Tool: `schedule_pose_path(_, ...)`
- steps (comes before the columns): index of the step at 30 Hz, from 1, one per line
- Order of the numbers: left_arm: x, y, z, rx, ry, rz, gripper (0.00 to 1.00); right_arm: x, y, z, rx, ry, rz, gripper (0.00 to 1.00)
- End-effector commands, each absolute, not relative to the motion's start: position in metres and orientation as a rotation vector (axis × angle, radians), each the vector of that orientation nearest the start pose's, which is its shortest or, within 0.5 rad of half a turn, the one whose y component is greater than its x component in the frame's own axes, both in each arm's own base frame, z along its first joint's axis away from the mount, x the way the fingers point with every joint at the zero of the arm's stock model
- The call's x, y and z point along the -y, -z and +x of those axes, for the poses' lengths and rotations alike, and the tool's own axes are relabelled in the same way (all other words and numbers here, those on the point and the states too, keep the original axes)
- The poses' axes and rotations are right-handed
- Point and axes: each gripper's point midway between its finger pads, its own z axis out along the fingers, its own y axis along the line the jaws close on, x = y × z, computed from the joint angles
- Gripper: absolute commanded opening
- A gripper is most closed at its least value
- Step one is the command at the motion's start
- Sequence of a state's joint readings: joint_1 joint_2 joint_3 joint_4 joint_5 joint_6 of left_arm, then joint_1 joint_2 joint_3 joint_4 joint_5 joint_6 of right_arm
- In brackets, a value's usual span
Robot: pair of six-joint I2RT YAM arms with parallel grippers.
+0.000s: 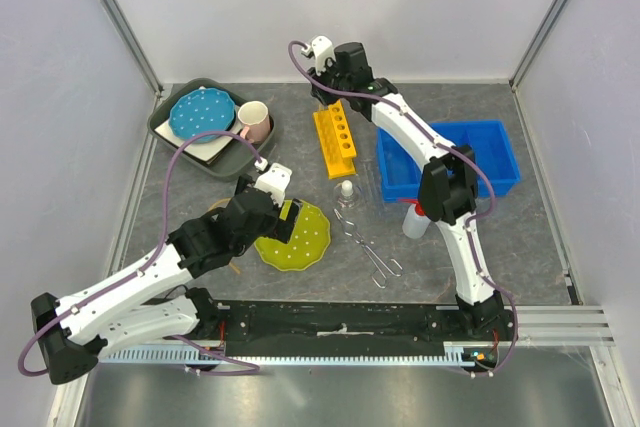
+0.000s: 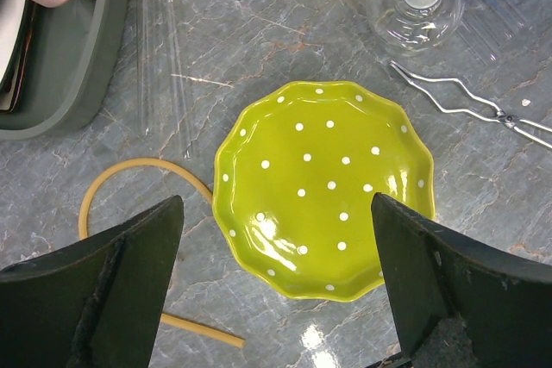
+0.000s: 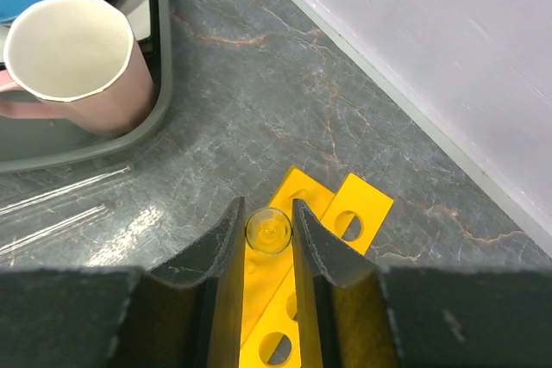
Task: Organize the chemistry lab equipment
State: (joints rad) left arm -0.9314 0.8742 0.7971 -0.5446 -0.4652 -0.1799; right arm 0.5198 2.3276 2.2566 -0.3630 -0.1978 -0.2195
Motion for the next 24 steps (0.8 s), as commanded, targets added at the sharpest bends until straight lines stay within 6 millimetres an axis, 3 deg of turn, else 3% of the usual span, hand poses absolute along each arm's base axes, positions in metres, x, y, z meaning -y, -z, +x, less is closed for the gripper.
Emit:
schedule_pose_path(1, 0.168, -0.192, 0.221, -2.032, 0.125, 0.53, 0.96, -0.352, -0.227, 0.574, -1.744, -0.342, -0.828, 0.26)
schedule_pose_path(14, 0.168, -0.193, 0.221, -2.031, 0.132, 0.525, 0.96, -0.352, -0.19, 0.58, -1.79, -0.321, -0.847, 0.27)
schedule_pose_path(24, 0.17, -0.2, 0.219, -2.015, 0.197, 0.495, 0.97, -0.352, -0.162, 0.577, -1.84, -0.331, -0.854, 0.37)
